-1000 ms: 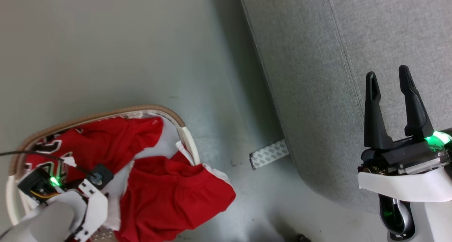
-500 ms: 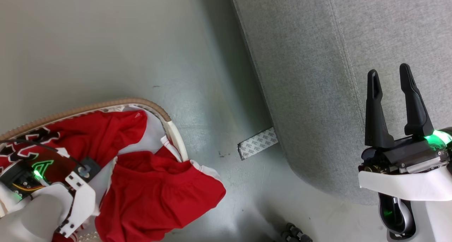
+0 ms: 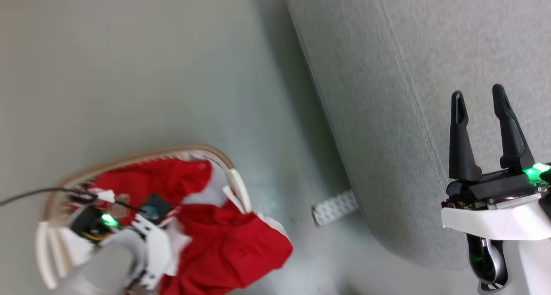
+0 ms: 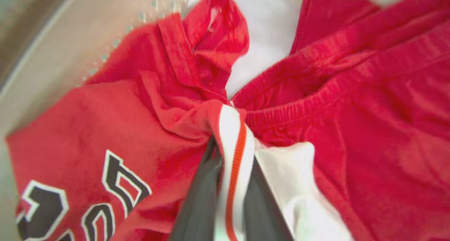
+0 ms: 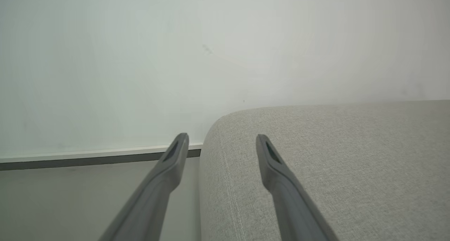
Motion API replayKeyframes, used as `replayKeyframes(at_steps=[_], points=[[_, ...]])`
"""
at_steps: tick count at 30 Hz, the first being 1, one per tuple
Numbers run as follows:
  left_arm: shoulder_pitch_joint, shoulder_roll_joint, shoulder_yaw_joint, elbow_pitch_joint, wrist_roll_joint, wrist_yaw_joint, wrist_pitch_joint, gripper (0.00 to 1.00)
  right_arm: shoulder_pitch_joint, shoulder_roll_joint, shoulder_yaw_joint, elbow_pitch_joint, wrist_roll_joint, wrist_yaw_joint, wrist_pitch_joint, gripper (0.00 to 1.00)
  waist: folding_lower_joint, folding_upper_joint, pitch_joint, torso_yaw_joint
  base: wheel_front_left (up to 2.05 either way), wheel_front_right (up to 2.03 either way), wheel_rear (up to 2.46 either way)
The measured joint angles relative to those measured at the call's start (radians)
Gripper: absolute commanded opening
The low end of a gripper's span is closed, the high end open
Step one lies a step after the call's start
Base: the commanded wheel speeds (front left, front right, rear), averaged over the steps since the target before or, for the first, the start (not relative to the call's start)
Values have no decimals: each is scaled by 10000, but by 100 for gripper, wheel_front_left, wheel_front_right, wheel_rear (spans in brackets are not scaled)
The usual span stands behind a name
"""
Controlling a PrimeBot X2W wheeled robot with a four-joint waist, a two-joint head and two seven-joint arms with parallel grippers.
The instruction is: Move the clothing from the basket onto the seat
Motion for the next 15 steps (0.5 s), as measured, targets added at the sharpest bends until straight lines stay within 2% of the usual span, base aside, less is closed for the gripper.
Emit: replayKeyframes(at_steps=[4, 8, 15], points=[[203, -591, 412, -276, -474, 0, -832, 0, 47, 6, -79, 247, -362, 0, 0, 100, -1, 0, -902, 464, 0, 0, 0], [465, -989, 817, -909, -911, 0, -1126, 0, 294, 6, -92, 617, -663, 0, -2, 100, -1, 0, -1827, 1025, 0, 0, 0], [1398, -1022, 1847, -3164, -1106, 136, -1174, 0, 801, 8, -21, 1104, -759, 0, -2, 100, -2, 0, -3366, 2047, 0, 0, 0]])
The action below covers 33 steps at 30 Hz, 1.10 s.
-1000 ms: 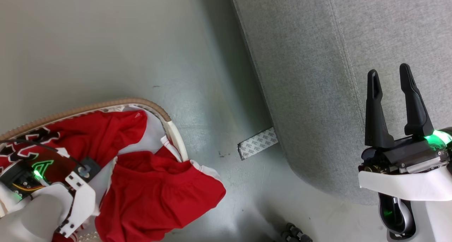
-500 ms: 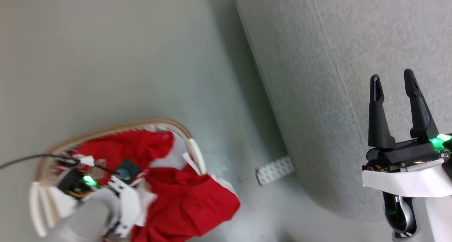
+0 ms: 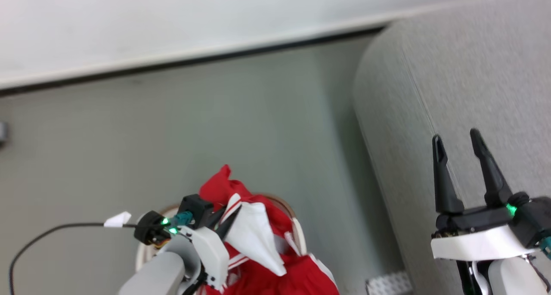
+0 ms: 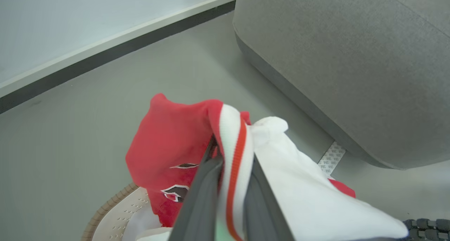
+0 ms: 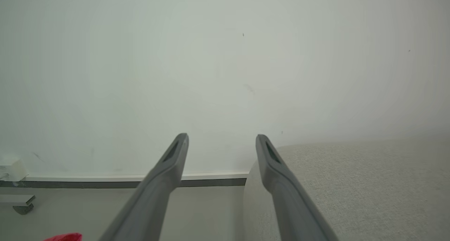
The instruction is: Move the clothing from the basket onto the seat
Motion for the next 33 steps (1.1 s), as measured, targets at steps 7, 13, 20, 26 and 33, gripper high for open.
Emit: replayKeyframes(at_steps=[7, 13, 20, 26, 33], points=[[757, 54, 1039, -2178, -8, 94, -8, 0, 573, -6, 161, 299, 161, 0, 0, 100, -1, 0, -1378, 935, 0, 0, 0], [956, 151, 1776, -3825, -29, 215, -10, 0, 988, -6, 468, 362, 314, 0, 0, 100, -2, 0, -2361, 1558, 0, 0, 0], [793, 226, 2086, -5221, -307, 360, 268, 0, 1332, -10, 961, 391, 485, 0, 0, 100, -1, 0, -3163, 2063, 0, 0, 0], [684, 313, 2454, -6303, -750, 625, 729, 0, 1382, -6, 1611, 395, 575, 0, 0, 100, -1, 1, -3424, 2215, 0, 0, 0], [779, 506, 2592, -6903, -876, 884, 955, 0, 1377, -6, 2242, 502, 575, 0, 0, 100, 0, 0, -3450, 2153, 0, 0, 0]])
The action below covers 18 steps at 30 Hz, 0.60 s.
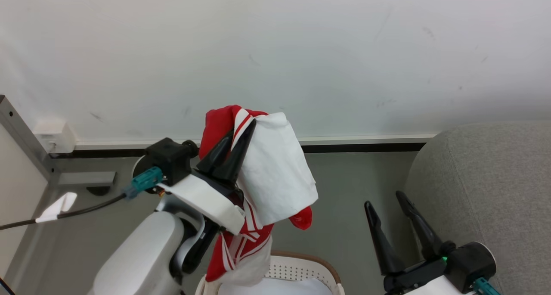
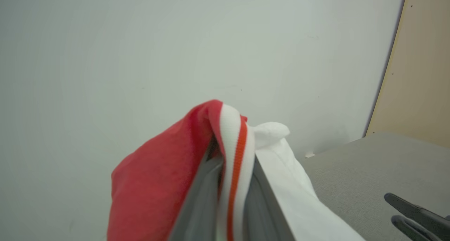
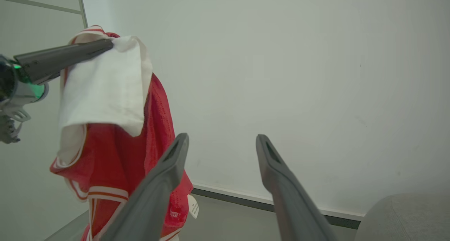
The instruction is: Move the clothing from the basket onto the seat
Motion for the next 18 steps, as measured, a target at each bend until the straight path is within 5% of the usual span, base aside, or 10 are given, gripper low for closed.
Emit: replayKeyframes(at_steps=[18], points=[[183, -359, -481, -190, -102, 82, 173, 0, -981, -453, 3691, 1267, 1114, 0, 0, 100, 1, 0, 36, 449, 0, 0, 0]])
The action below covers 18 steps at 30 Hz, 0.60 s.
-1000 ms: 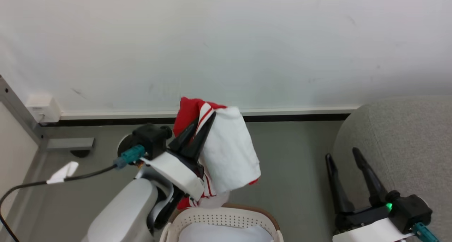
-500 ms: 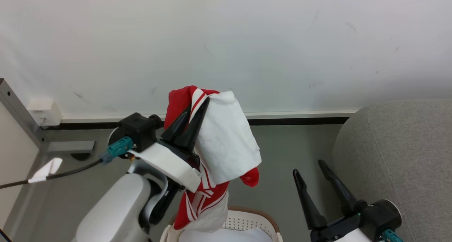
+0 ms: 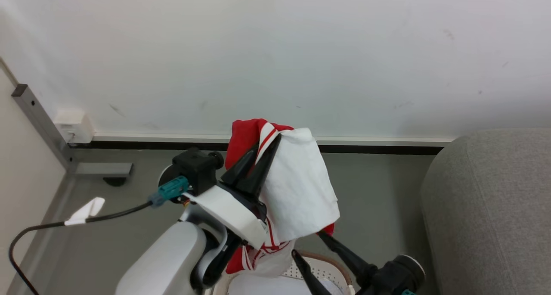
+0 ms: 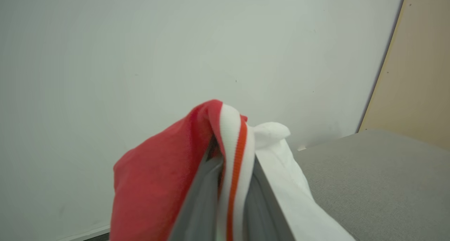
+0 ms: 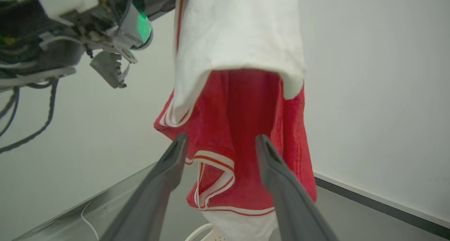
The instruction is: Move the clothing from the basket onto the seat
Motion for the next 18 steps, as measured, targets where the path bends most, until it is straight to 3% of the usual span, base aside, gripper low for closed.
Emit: replayKeyframes(at_steps=[8, 18], points=[[-139, -462, -437, -8, -12, -105, 90, 0, -1011, 217, 1231, 1392, 708, 0, 0, 100, 0, 0, -13, 595, 0, 0, 0], [-35, -949, -1244, -328, -8, -236, 395, 0, -1662, 384, 683, 2397, 759, 0, 2, 100, 1, 0, -153, 1515, 0, 0, 0]])
